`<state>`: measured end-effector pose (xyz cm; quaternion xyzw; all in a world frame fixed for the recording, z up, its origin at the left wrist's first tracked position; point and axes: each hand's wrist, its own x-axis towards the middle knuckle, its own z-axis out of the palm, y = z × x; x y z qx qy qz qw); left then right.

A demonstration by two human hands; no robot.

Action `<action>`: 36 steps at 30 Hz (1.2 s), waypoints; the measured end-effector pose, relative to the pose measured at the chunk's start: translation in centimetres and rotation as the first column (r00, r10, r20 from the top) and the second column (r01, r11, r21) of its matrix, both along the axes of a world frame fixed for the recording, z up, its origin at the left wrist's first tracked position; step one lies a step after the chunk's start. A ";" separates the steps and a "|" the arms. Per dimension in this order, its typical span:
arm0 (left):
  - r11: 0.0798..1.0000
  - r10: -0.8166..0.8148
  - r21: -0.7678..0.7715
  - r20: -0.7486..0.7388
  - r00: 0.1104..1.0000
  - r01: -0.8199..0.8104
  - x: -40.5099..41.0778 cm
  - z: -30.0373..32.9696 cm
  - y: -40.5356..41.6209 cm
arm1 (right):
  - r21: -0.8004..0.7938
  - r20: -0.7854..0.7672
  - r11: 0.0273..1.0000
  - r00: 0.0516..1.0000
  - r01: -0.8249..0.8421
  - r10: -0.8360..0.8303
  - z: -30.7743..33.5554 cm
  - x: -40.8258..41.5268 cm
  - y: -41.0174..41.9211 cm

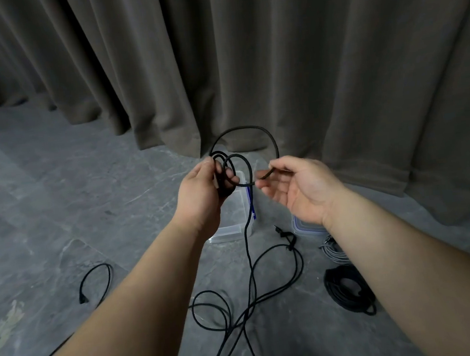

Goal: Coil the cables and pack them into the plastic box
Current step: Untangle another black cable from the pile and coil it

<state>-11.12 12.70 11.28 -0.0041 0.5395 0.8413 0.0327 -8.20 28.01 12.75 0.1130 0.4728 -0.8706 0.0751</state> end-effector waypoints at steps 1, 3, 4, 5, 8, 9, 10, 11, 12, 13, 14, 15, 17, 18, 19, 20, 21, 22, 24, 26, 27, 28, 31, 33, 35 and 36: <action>1.000 -0.009 0.002 -0.007 1.000 0.009 0.0 0.0 0.0 | 0.001 -0.002 1.000 1.000 0.001 -0.001 -0.1 0.0 -0.1; 1.000 -0.020 -0.008 -0.025 0.999 0.019 -0.2 0.0 0.2 | 0.001 -0.009 1.000 1.000 0.020 -0.020 0.0 -0.1 -0.3; 1.000 -0.016 -0.016 -0.033 0.999 0.016 -0.2 0.0 0.3 | 0.019 -0.014 0.999 0.999 0.031 -0.031 0.0 -0.1 -0.5; 1.000 -0.007 -0.025 -0.040 0.999 0.006 -0.3 -0.1 0.4 | 0.055 -0.019 0.998 0.999 0.043 -0.042 0.0 -0.2 -0.7; 0.995 0.010 -0.096 -0.074 0.997 -0.017 -0.5 -0.3 0.5 | 0.487 -0.188 0.841 0.969 0.235 -0.162 -0.5 -0.5 -1.0; 0.992 0.005 -0.126 -0.081 0.997 -0.015 -0.5 -0.4 0.5 | 0.660 -0.362 0.641 0.914 0.391 -0.184 -0.6 -0.5 -0.9; 0.988 -0.001 -0.151 -0.085 0.996 -0.012 -0.5 -0.5 0.5 | 0.708 -0.558 0.447 0.821 0.547 -0.121 -0.7 -0.5 -0.7; 0.986 -0.005 -0.169 -0.084 0.996 -0.009 -0.4 -0.5 0.5 | 0.671 -0.699 0.344 0.715 0.656 0.000 -0.7 -0.5 -0.6; 0.983 -0.011 -0.184 -0.085 0.996 -0.005 -0.4 -0.5 0.6 | 0.657 -0.742 0.327 0.659 0.679 0.124 -0.9 -0.5 -0.6; 0.980 -0.017 -0.198 -0.085 0.996 0.000 -0.4 -0.5 0.6 | 0.685 -0.726 0.332 0.650 0.649 0.226 -1.1 -0.4 -0.8; 0.977 -0.028 -0.214 -0.088 0.996 0.008 -0.3 -0.4 0.7 | 0.722 -0.691 0.321 0.659 0.613 0.296 -1.3 -0.4 -1.0; 0.974 -0.044 -0.226 -0.096 0.994 0.022 -0.2 -0.3 0.8 | 0.754 -0.657 0.297 0.678 0.586 0.328 -1.5 -0.4 -1.2; 0.973 -0.099 -0.218 -0.114 0.989 0.072 0.0 -0.2 0.9 | 0.782 -0.621 0.278 0.734 0.558 0.274 -1.8 -0.6 -1.3; 0.973 -0.129 -0.208 -0.114 0.985 0.104 0.2 0.0 1.0 | 0.794 -0.592 0.310 0.783 0.524 0.192 -1.7 -0.8 -1.2; 0.971 -0.157 -0.199 -0.108 0.982 0.134 0.4 0.1 1.0 | 0.790 -0.544 0.395 0.834 0.469 0.097 -1.4 -0.8 -1.1; 0.968 -0.184 -0.189 -0.104 0.977 0.162 0.6 0.4 1.1 | 0.748 -0.490 0.519 0.872 0.413 0.013 -1.1 -0.9 -1.1; 0.965 -0.207 -0.184 -0.104 0.973 0.186 0.7 0.6 1.2 | 0.680 -0.426 0.639 0.903 0.360 -0.056 -0.9 -0.9 -1.2; 0.961 -0.228 -0.184 -0.107 0.968 0.206 0.8 0.8 1.2 | 0.593 -0.367 0.737 0.924 0.324 -0.110 -0.7 -0.9 -1.3; 0.948 -0.262 -0.213 -0.112 0.959 0.234 0.8 0.9 1.2 | 0.398 -0.246 0.869 0.947 0.293 -0.206 -0.4 -1.0 -1.4; 0.939 -0.277 -0.244 -0.107 0.955 0.244 0.7 0.7 0.9 | 0.378 -0.205 0.877 0.950 0.297 -0.234 -0.2 -0.9 -1.2; 0.936 -0.280 -0.248 -0.098 0.955 0.249 0.7 0.5 0.8 | 0.537 -0.264 0.782 0.943 0.317 -0.202 -0.3 -0.9 -0.9; 0.935 -0.283 -0.247 -0.088 0.955 0.254 0.7 0.4 0.6 | 0.750 -0.365 0.554 0.924 0.362 -0.111 -0.6 -0.9 -0.4; 0.934 -0.291 -0.235 -0.061 0.955 0.269 0.7 0.3 0.4 | 0.823 -0.547 -0.006 0.795 0.569 0.263 -0.9 -0.5 0.2; 0.934 -0.296 -0.228 -0.061 0.953 0.275 0.8 0.4 0.6 | 0.742 -0.627 0.001 0.693 0.670 0.356 -0.9 -0.5 0.1; 0.936 -0.291 -0.222 -0.054 0.955 0.273 0.7 0.5 0.6 | 0.642 -0.693 -0.033 0.598 0.766 0.402 -1.0 -0.7 -0.2; 0.936 -0.289 -0.222 -0.051 0.956 0.272 0.7 0.5 0.6 | 0.597 -0.709 -0.055 0.559 0.800 0.430 -1.1 -0.9 -0.2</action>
